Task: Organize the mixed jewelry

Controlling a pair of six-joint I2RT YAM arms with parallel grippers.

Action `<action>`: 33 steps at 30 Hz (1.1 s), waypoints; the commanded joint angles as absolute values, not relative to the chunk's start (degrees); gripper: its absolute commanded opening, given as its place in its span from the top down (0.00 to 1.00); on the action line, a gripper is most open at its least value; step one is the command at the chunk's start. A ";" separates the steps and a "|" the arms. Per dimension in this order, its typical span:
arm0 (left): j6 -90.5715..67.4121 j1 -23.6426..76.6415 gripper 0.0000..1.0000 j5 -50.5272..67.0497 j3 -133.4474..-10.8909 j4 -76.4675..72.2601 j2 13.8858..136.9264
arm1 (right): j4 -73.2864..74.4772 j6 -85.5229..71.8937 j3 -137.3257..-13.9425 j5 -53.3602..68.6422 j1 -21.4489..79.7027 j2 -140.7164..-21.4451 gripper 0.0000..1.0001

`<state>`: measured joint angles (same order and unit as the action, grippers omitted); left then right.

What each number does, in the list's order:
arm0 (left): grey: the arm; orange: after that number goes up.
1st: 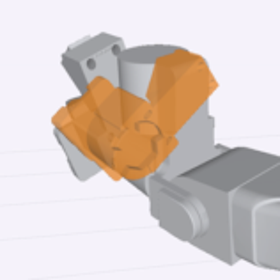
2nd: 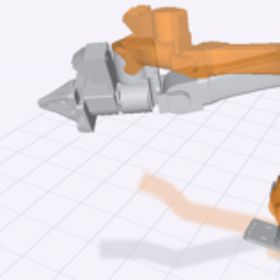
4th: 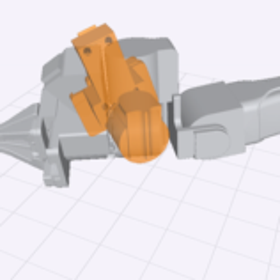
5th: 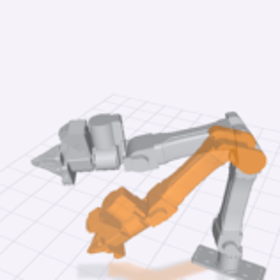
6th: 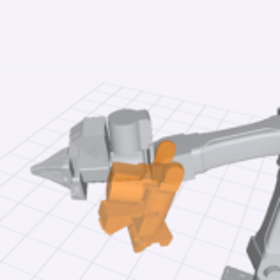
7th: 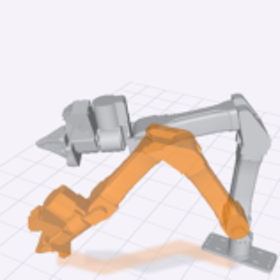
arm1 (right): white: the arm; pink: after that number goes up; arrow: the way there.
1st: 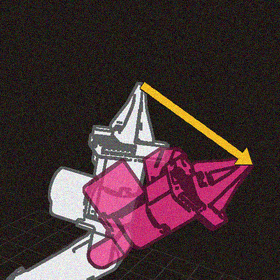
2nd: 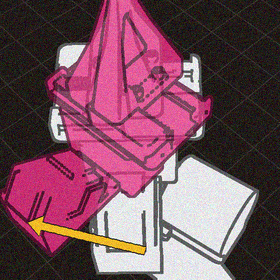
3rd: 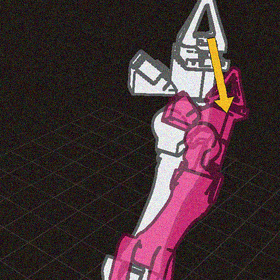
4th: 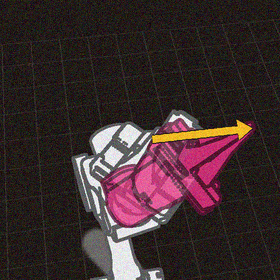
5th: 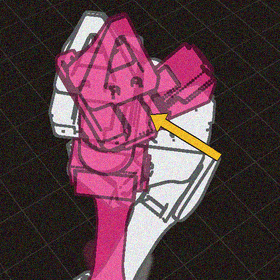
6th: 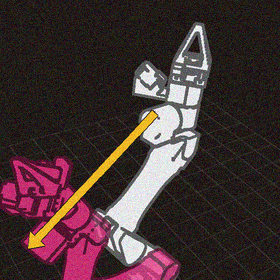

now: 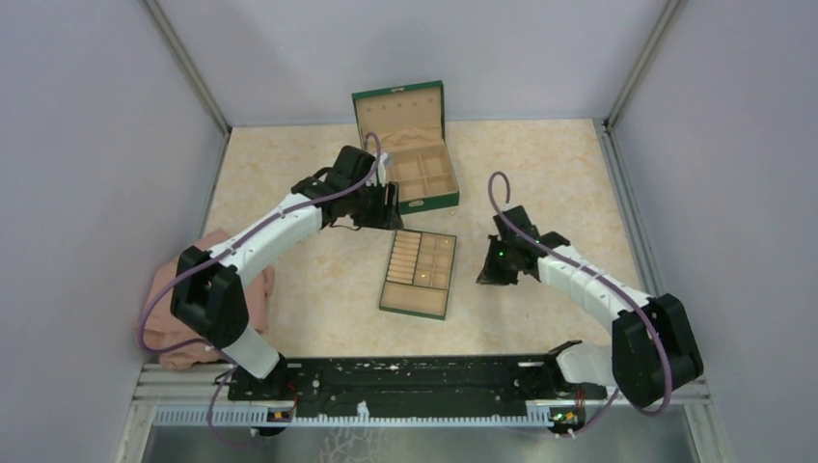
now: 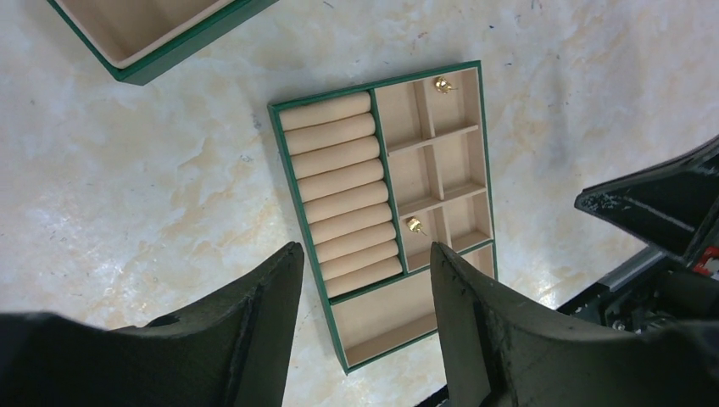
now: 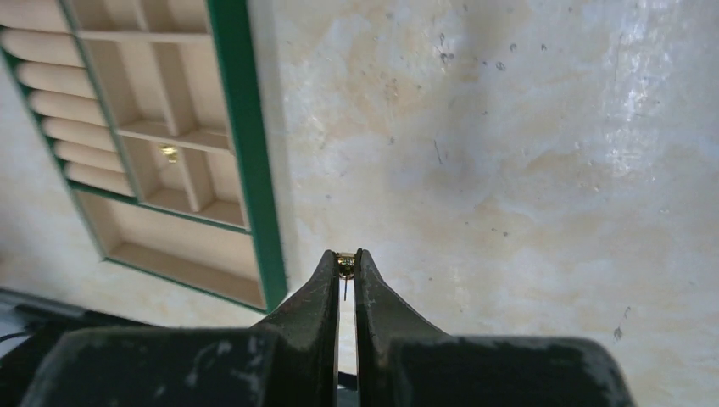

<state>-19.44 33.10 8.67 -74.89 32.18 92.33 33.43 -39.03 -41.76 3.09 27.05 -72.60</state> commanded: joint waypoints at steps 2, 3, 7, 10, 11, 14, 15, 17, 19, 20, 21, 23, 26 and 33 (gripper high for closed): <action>-17.24 30.73 0.36 15.62 -76.86 32.49 90.33 | 25.38 -36.59 -42.44 24.58 15.82 -67.35 0.99; -16.66 30.11 0.36 16.54 -77.32 33.18 90.17 | 23.86 -37.23 -41.92 28.75 13.48 -66.84 0.99; -15.51 27.86 0.36 20.27 -78.24 34.01 89.04 | 14.54 -41.64 -39.70 42.09 7.91 -64.92 0.98; -15.22 26.83 0.36 20.90 -79.03 34.70 88.60 | 4.15 -48.13 -36.80 49.06 6.47 -64.02 0.97; -14.90 26.65 0.36 20.97 -79.36 35.09 88.40 | 0.82 -50.09 -36.10 50.73 6.00 -64.05 0.95; -12.93 25.46 0.36 20.82 -80.54 36.38 87.95 | -8.12 -55.78 -34.13 54.28 4.84 -64.51 0.95; -12.37 24.98 0.36 21.14 -81.06 36.96 87.95 | -11.11 -57.72 -33.42 54.99 4.69 -64.43 0.95; -11.49 24.26 0.36 21.77 -81.92 38.18 87.94 | -17.52 -61.62 -32.30 57.05 4.42 -64.62 0.95; -11.19 23.84 0.36 23.00 -82.13 38.57 87.61 | -23.07 -64.95 -31.77 59.17 4.31 -65.35 0.95; -11.23 23.82 0.36 23.37 -82.03 38.55 87.33 | -26.70 -67.05 -31.36 60.14 4.23 -65.65 0.95; -11.39 23.82 0.36 23.83 -81.88 38.45 87.06 | -31.58 -69.92 -30.69 61.32 4.22 -65.92 0.95; -11.70 23.73 0.36 24.49 -81.53 37.99 86.70 | -44.73 -77.93 -28.92 63.79 4.22 -66.82 0.94; -12.17 23.69 0.35 24.99 -80.81 37.35 86.30 | -65.75 -91.28 -26.77 65.57 4.23 -69.18 0.94; -12.04 23.73 0.35 25.16 -80.02 37.01 86.09 | -98.67 -112.63 -24.86 62.90 4.24 -79.14 0.94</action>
<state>-12.78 23.99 23.79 -80.20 37.28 87.66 -73.23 -99.48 -25.50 63.24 4.71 -76.38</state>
